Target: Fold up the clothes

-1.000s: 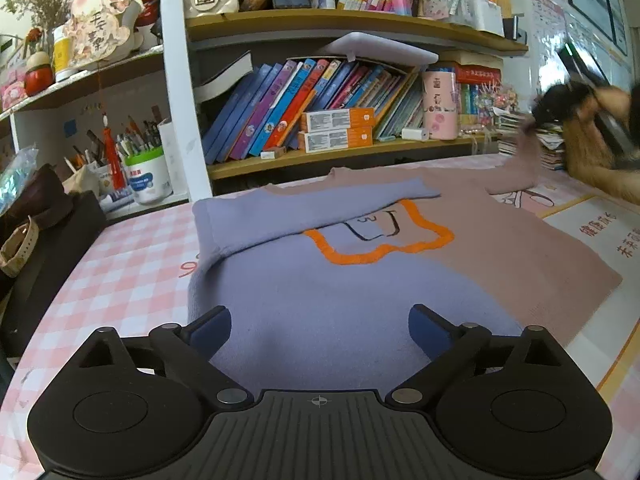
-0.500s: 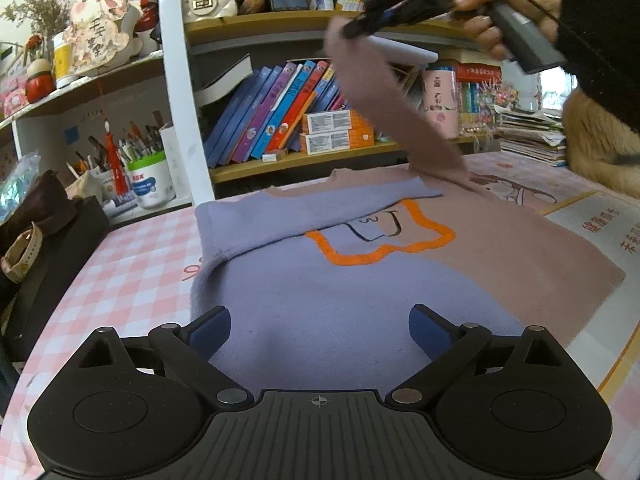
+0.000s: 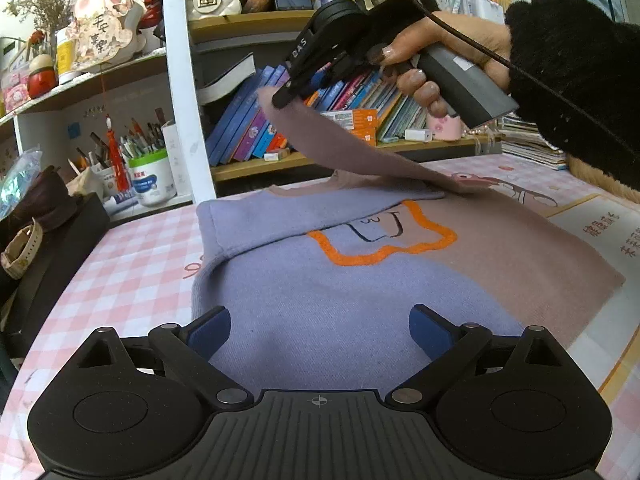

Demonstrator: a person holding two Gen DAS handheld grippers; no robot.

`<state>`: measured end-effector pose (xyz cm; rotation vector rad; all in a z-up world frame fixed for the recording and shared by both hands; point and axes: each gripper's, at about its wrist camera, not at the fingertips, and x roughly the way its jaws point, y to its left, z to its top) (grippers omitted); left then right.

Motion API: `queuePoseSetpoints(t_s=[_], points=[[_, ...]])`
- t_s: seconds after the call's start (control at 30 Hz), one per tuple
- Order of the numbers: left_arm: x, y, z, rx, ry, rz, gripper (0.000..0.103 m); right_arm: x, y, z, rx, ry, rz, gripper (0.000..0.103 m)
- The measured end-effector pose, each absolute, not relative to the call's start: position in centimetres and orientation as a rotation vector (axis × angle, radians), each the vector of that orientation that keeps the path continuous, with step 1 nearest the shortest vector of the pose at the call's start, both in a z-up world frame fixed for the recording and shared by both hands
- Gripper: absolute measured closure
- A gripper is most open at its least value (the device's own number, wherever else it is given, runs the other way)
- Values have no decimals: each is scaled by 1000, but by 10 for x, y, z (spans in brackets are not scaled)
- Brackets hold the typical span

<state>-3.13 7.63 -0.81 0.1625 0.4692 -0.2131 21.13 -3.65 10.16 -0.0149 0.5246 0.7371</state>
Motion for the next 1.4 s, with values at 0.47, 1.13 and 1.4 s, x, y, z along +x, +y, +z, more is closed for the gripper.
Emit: queuePoseSetpoints(t_s=[0.47, 1.13, 1.4], points=[[-31, 78, -8, 144, 467, -221, 5, 135, -158, 54, -98, 705, 578, 42], [-49, 129, 5, -76, 543, -67, 26, 26, -272, 0, 80, 777, 474, 51], [-43, 138, -8, -148, 623, -11, 56, 19, -280, -18, 112, 807, 495, 71]])
